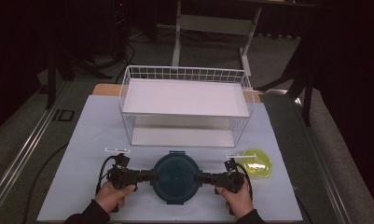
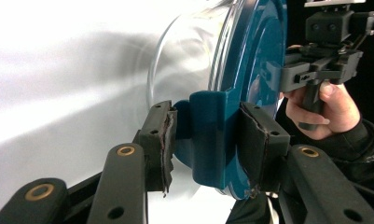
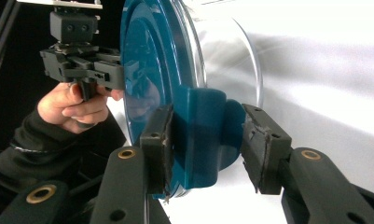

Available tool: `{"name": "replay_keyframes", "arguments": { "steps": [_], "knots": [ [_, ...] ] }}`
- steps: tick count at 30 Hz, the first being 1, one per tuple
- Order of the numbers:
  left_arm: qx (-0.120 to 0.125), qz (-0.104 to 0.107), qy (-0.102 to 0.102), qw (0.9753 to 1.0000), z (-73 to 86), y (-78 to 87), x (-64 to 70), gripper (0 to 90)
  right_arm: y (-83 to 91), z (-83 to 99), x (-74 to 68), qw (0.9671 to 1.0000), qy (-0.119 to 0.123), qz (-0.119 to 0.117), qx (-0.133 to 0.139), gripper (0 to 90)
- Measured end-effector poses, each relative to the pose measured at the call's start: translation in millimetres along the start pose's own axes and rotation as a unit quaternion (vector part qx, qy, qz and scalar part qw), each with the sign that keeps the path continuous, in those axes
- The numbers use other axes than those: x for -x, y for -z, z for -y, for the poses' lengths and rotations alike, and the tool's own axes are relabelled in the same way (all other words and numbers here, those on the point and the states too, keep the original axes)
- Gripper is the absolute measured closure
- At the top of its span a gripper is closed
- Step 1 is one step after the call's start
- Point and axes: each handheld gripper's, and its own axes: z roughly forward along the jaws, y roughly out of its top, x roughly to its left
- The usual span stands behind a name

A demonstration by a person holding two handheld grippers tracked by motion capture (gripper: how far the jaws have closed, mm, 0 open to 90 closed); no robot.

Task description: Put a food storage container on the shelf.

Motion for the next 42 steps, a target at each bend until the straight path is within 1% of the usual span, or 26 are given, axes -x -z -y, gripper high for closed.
{"name": "replay_keyframes", "arguments": {
  "steps": [1, 2, 4, 5, 6, 8, 10, 12, 13, 15, 19, 20, 24, 26, 29, 30, 31, 32, 33, 34, 36, 40, 42],
  "knots": [
    [-0.001, 0.000, 0.002, 1.0000, -0.2, -0.4, 0.5, 57.4, 0.3, -0.2, -0.6, 1.0000, 0.003, 0.002, 0.000, 56.2],
    [-0.002, 0.000, 0.004, 1.0000, 0.2, -1.6, 0.9, 57.4, 2.0, -0.8, -0.6, 1.0000, -0.002, 0.004, 0.003, 56.2],
    [-0.003, 0.001, 0.006, 1.0000, 0.0, -3.2, 1.7, 57.4, 2.9, -1.3, -0.5, 1.0000, 0.001, 0.005, 0.004, 56.2],
    [-0.002, 0.002, 0.005, 1.0000, -0.7, -3.7, 2.8, 57.4, 4.0, -1.7, -0.3, 1.0000, -0.002, 0.005, 0.009, 56.2],
    [0.001, 0.002, 0.001, 1.0000, -1.6, -3.6, 4.4, 57.5, 5.5, -2.5, -0.8, 1.0000, 0.001, 0.006, 0.007, 56.2],
    [0.003, 0.005, -0.001, 1.0000, -4.7, -2.4, 7.0, 57.5, 8.9, -3.6, -4.1, 0.9999, 0.006, 0.009, 0.011, 56.2],
    [0.007, 0.008, -0.005, 0.9999, -8.1, -0.9, 10.7, 57.5, 12.5, -6.2, -8.8, 0.9997, 0.018, 0.013, 0.013, 56.2],
    [0.008, 0.010, -0.010, 0.9999, -12.2, 0.8, 15.0, 57.5, 18.3, -12.0, -14.4, 0.9995, 0.025, 0.011, 0.018, 56.3],
    [0.009, 0.011, -0.011, 0.9998, -14.4, 1.9, 17.1, 57.5, 18.3, -12.0, -14.4, 0.9995, 0.025, 0.011, 0.018, 56.3],
    [0.010, 0.012, -0.017, 0.9997, -18.8, 4.3, 20.8, 57.5, 22.2, -16.3, -19.4, 0.9992, 0.032, 0.013, 0.021, 56.3],
    [0.015, 0.013, -0.023, 0.9995, -27.0, 8.1, 28.0, 57.5, 27.6, -23.0, -26.0, 0.9988, 0.039, 0.013, 0.025, 56.3],
    [0.015, 0.012, -0.027, 0.9995, -29.8, 9.3, 30.2, 57.5, 29.0, -24.7, -27.6, 0.9988, 0.038, 0.012, 0.028, 56.3],
    [0.020, 0.014, -0.030, 0.9992, -38.3, 12.9, 35.6, 57.5, 35.2, -34.7, -35.5, 0.9984, 0.044, 0.013, 0.033, 56.4],
    [0.019, 0.014, -0.032, 0.9992, -40.8, 14.1, 37.4, 57.5, 35.2, -34.7, -35.5, 0.9984, 0.044, 0.013, 0.033, 56.4],
    [0.027, 0.016, -0.037, 0.9988, -53.3, 20.0, 45.5, 57.5, 41.3, -46.0, -43.7, 0.9978, 0.050, 0.012, 0.041, 56.4],
    [0.031, 0.017, -0.037, 0.9987, -57.0, 21.5, 48.4, 57.5, 45.2, -53.8, -48.2, 0.9971, 0.057, 0.011, 0.050, 56.4],
    [0.034, 0.017, -0.041, 0.9984, -60.9, 23.0, 50.7, 57.5, 45.2, -53.8, -48.2, 0.9971, 0.057, 0.011, 0.050, 56.4],
    [0.037, 0.017, -0.041, 0.9983, -64.7, 24.6, 53.5, 57.5, 47.4, -57.9, -50.8, 0.9967, 0.059, 0.011, 0.054, 56.4],
    [0.038, 0.018, -0.044, 0.9982, -68.8, 26.1, 55.7, 57.5, 51.7, -65.5, -55.9, 0.9961, 0.063, 0.012, 0.061, 56.5],
    [0.041, 0.018, -0.046, 0.9979, -72.6, 27.8, 58.3, 57.5, 51.7, -65.5, -55.9, 0.9961, 0.063, 0.012, 0.061, 56.5],
    [0.045, 0.019, -0.050, 0.9976, -81.5, 31.5, 64.0, 57.5, 55.8, -72.6, -61.4, 0.9954, 0.070, 0.013, 0.064, 56.5],
    [0.050, 0.020, -0.054, 0.9971, -97.9, 37.4, 71.8, 57.5, 62.7, -87.5, -69.8, 0.9951, 0.069, 0.011, 0.070, 56.5],
    [0.052, 0.021, -0.057, 0.9968, -105.5, 39.7, 75.2, 57.5, 65.9, -95.0, -74.2, 0.9945, 0.074, 0.012, 0.074, 56.5]
  ]
}}
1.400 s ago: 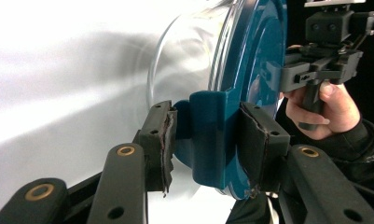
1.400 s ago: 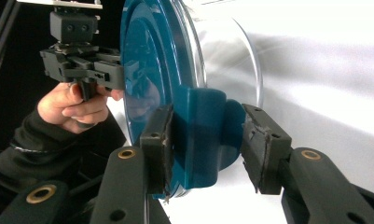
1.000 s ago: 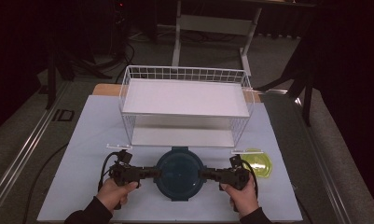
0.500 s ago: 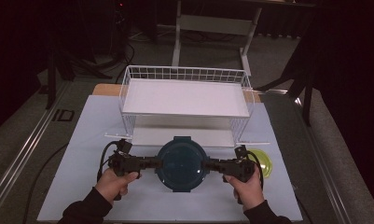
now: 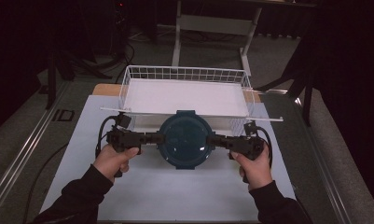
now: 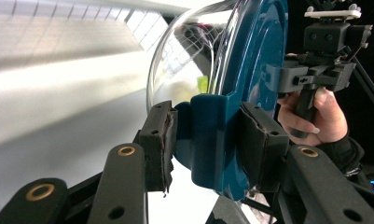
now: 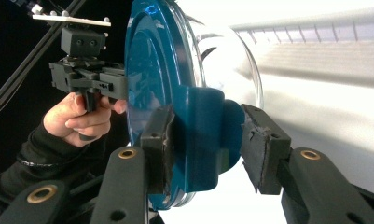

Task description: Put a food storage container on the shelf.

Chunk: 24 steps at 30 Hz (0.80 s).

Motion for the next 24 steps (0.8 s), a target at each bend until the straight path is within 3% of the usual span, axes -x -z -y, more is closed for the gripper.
{"name": "replay_keyframes", "arguments": {
  "steps": [8, 9, 12, 24],
  "knots": [
    [0.014, -0.002, -0.008, 0.9999, -26.8, 8.1, 9.2, 57.5, 4.5, -27.6, -9.2, 0.9999, 0.007, -0.003, 0.014, 56.5],
    [0.019, -0.001, -0.008, 0.9998, -36.1, 10.2, 10.9, 57.5, 5.0, -30.8, -10.2, 0.9998, 0.009, -0.001, 0.015, 56.5],
    [0.023, -0.002, -0.010, 0.9997, -48.3, 11.9, 11.7, 57.5, 5.9, -50.9, -13.2, 0.9997, 0.013, -0.003, 0.020, 56.6],
    [0.031, -0.006, 0.005, 0.9995, -90.1, 9.8, 0.5, 57.2, -0.9, -95.1, -6.9, 0.9996, 0.007, 0.010, 0.025, 56.5]
  ]
}}
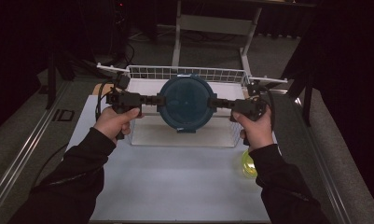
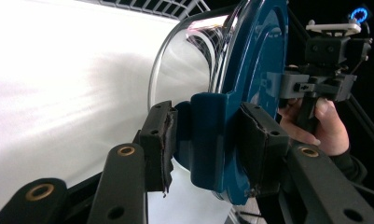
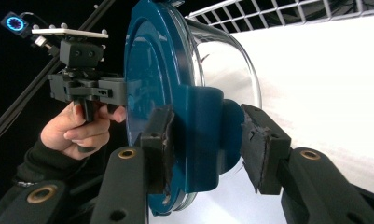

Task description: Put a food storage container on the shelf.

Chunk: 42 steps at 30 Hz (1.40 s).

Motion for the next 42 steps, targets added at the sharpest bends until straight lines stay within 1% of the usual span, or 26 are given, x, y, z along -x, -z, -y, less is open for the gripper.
{"name": "replay_keyframes", "arguments": {
  "steps": [6, 12, 13, 14, 16, 17, 19, 22, 26, 27, 28, 29, 30, 31, 32, 33, 35, 36, 37, 38, 39, 40, 41, 42],
  "knots": [
    [0.000, -0.006, 0.011, 0.9999, -14.0, -6.9, -7.5, 57.1, -5.0, -12.4, 8.8, 0.9999, -0.014, 0.009, 0.001, 56.3],
    [0.002, -0.004, 0.025, 0.9997, -16.9, -13.6, -16.7, 57.0, -8.4, -17.6, 14.5, 0.9995, -0.022, 0.022, 0.001, 56.1],
    [0.004, -0.001, 0.028, 0.9996, -17.0, -14.1, -18.4, 57.0, -9.2, -18.1, 16.0, 0.9995, -0.024, 0.023, -0.001, 56.0],
    [0.005, -0.002, 0.031, 0.9995, -17.6, -14.5, -18.6, 57.0, -9.8, -18.5, 18.1, 0.9994, -0.030, 0.019, 0.001, 56.0],
    [0.008, -0.005, 0.025, 0.9996, -19.6, -15.5, -17.9, 57.0, -10.1, -20.4, 19.2, 0.9994, -0.028, 0.021, 0.003, 55.9],
    [0.009, -0.006, 0.030, 0.9995, -20.5, -16.5, -18.5, 56.9, -10.3, -22.1, 20.1, 0.9993, -0.028, 0.023, 0.002, 55.8],
    [0.009, 0.000, 0.039, 0.9992, -21.8, -18.6, -21.7, 56.9, -10.5, -24.0, 21.9, 0.9991, -0.035, 0.026, 0.003, 55.7],
    [0.005, 0.004, 0.048, 0.9988, -24.6, -20.1, -25.2, 56.7, -11.2, -25.7, 24.8, 0.9986, -0.048, 0.025, 0.000, 55.5],
    [0.005, -0.001, 0.055, 0.9985, -27.6, -24.0, -26.1, 55.8, -12.9, -28.8, 30.0, 0.9977, -0.062, 0.026, -0.005, 54.4],
    [0.005, -0.001, 0.055, 0.9985, -27.6, -24.0, -26.1, 55.4, -12.9, -28.8, 30.0, 0.9977, -0.062, 0.026, -0.005, 54.4],
    [0.002, -0.008, 0.051, 0.9987, -28.5, -25.9, -24.8, 55.4, -13.2, -29.3, 32.1, 0.9971, -0.070, 0.027, -0.005, 54.0],
    [0.002, -0.009, 0.051, 0.9987, -28.7, -26.9, -24.8, 54.0, -14.3, -30.4, 36.9, 0.9960, -0.082, 0.034, -0.004, 52.7],
    [0.004, -0.008, 0.059, 0.9982, -29.0, -28.7, -26.9, 53.7, -14.9, -30.6, 38.8, 0.9954, -0.089, 0.035, -0.004, 52.6],
    [0.004, -0.008, 0.059, 0.9982, -29.0, -28.7, -26.9, 53.4, -14.9, -30.6, 38.8, 0.9954, -0.089, 0.035, -0.004, 52.6],
    [0.007, -0.002, 0.071, 0.9974, -29.2, -30.4, -31.1, 53.2, -16.4, -30.8, 43.3, 0.9943, -0.103, 0.030, -0.001, 52.3],
    [0.007, -0.002, 0.071, 0.9974, -29.2, -30.4, -31.1, 53.2, -16.4, -30.8, 43.3, 0.9943, -0.103, 0.030, -0.001, 52.3],
    [0.011, 0.003, 0.082, 0.9966, -28.3, -31.6, -34.8, 53.0, -17.9, -31.4, 45.3, 0.9936, -0.110, 0.029, 0.000, 51.8],
    [0.008, 0.008, 0.089, 0.9959, -27.7, -33.6, -38.8, 52.1, -19.2, -32.9, 46.7, 0.9934, -0.109, 0.033, -0.004, 50.4],
    [0.008, 0.008, 0.089, 0.9959, -27.7, -33.6, -38.8, 50.7, -19.2, -32.9, 46.7, 0.9934, -0.109, 0.033, -0.004, 50.4],
    [0.005, 0.006, 0.093, 0.9956, -27.4, -35.5, -39.5, 50.7, -20.2, -34.1, 47.0, 0.9936, -0.105, 0.042, -0.007, 49.1],
    [0.000, 0.002, 0.096, 0.9954, -27.3, -37.6, -40.0, 48.1, -21.8, -35.0, 47.8, 0.9931, -0.103, 0.054, -0.012, 48.2],
    [0.001, 0.004, 0.091, 0.9958, -26.6, -39.0, -40.5, 45.8, -22.7, -36.5, 50.2, 0.9926, -0.103, 0.062, -0.011, 50.7],
    [0.001, 0.004, 0.091, 0.9958, -26.6, -39.0, -40.5, 45.6, -22.7, -36.5, 50.2, 0.9926, -0.103, 0.062, -0.011, 50.7],
    [0.001, -0.003, 0.082, 0.9966, -26.1, -39.3, -37.6, 45.0, -21.6, -38.7, 48.9, 0.9929, -0.093, 0.073, -0.008, 52.3]
  ]
}}
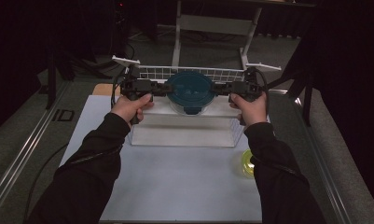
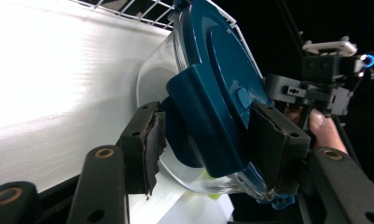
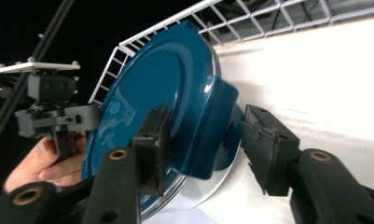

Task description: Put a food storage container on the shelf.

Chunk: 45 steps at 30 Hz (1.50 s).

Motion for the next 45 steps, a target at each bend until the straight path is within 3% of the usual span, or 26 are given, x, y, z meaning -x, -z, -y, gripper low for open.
{"name": "replay_keyframes", "arguments": {
  "steps": [5, 6, 7, 8, 12, 15, 16, 18, 19, 20, 21, 24, 27, 30, 32, 35, 37, 41, 45],
  "knots": [
    [0.008, -0.021, -0.029, 0.9993, 4.1, 1.2, 6.5, 39.2, 4.0, 1.0, -8.4, 0.9995, 0.023, 0.018, 0.008, 49.3],
    [0.022, -0.037, -0.045, 0.9981, 6.6, 5.9, 10.8, 38.8, 7.5, 3.1, -14.9, 0.9986, 0.043, 0.030, 0.012, 48.4],
    [0.022, -0.037, -0.045, 0.9981, 6.6, 5.9, 10.8, 38.9, 7.5, 3.1, -14.9, 0.9986, 0.043, 0.030, 0.012, 48.4],
    [0.030, -0.041, -0.052, 0.9973, 9.7, 11.1, 12.9, 38.7, 12.0, 6.1, -21.2, 0.9976, 0.058, 0.036, 0.015, 48.1],
    [0.038, -0.053, -0.076, 0.9950, 17.3, 20.1, 18.6, 38.7, 20.7, 14.5, -32.8, 0.9965, 0.079, 0.022, 0.017, 48.6],
    [0.041, -0.057, -0.080, 0.9943, 19.4, 22.1, 19.8, 38.7, 23.8, 21.1, -38.8, 0.9961, 0.086, 0.008, 0.022, 49.9],
    [0.053, -0.058, -0.111, 0.9907, 27.2, 27.2, 25.0, 38.7, 24.0, 29.7, -45.6, 0.9951, 0.097, -0.006, 0.016, 51.2],
    [0.060, -0.054, -0.145, 0.9862, 34.1, 29.5, 29.3, 36.9, 21.5, 39.8, -52.4, 0.9935, 0.113, -0.013, 0.004, 54.5],
    [0.065, -0.052, -0.165, 0.9827, 38.3, 30.9, 31.4, 34.7, 20.2, 45.5, -55.3, 0.9929, 0.117, -0.020, 0.002, 55.6],
    [0.065, -0.052, -0.165, 0.9827, 38.3, 30.9, 31.4, 33.1, 20.2, 45.5, -55.3, 0.9929, 0.117, -0.020, 0.002, 55.6],
    [0.069, -0.051, -0.182, 0.9795, 42.3, 31.9, 33.6, 33.1, 18.6, 51.0, -58.8, 0.9918, 0.125, -0.024, -0.005, 55.9],
    [0.074, -0.039, -0.214, 0.9732, 54.7, 34.5, 37.5, 28.7, 14.9, 64.0, -64.8, 0.9896, 0.139, -0.036, -0.011, 59.4],
    [0.077, -0.029, -0.220, 0.9719, 63.8, 36.4, 37.4, 23.6, 11.2, 71.9, -67.7, 0.9878, 0.150, -0.037, -0.018, 65.0],
    [0.080, -0.023, -0.233, 0.9689, 74.5, 37.7, 36.2, 15.3, 7.8, 76.6, -67.5, 0.9869, 0.156, -0.036, -0.022, 71.4],
    [0.088, -0.030, -0.250, 0.9638, 83.2, 38.7, 35.9, 13.4, 5.4, 78.8, -67.2, 0.9866, 0.158, -0.033, -0.025, 79.0],
    [0.098, -0.045, -0.281, 0.9535, 97.9, 38.5, 35.3, 6.6, 2.5, 79.3, -67.4, 0.9858, 0.164, -0.024, -0.028, 86.0],
    [0.091, -0.058, -0.287, 0.9518, 107.2, 38.0, 34.5, 0.4, 1.1, 78.3, -65.9, 0.9867, 0.160, -0.020, -0.026, 88.1],
    [0.098, -0.070, -0.300, 0.9464, 125.7, 38.0, 33.5, 0.2, -1.2, 74.8, -63.8, 0.9872, 0.157, -0.015, -0.025, 89.5],
    [0.112, -0.081, -0.316, 0.9386, 140.8, 39.7, 35.2, 0.2, -5.7, 73.8, -65.3, 0.9863, 0.162, -0.012, -0.030, 89.6]
  ]
}}
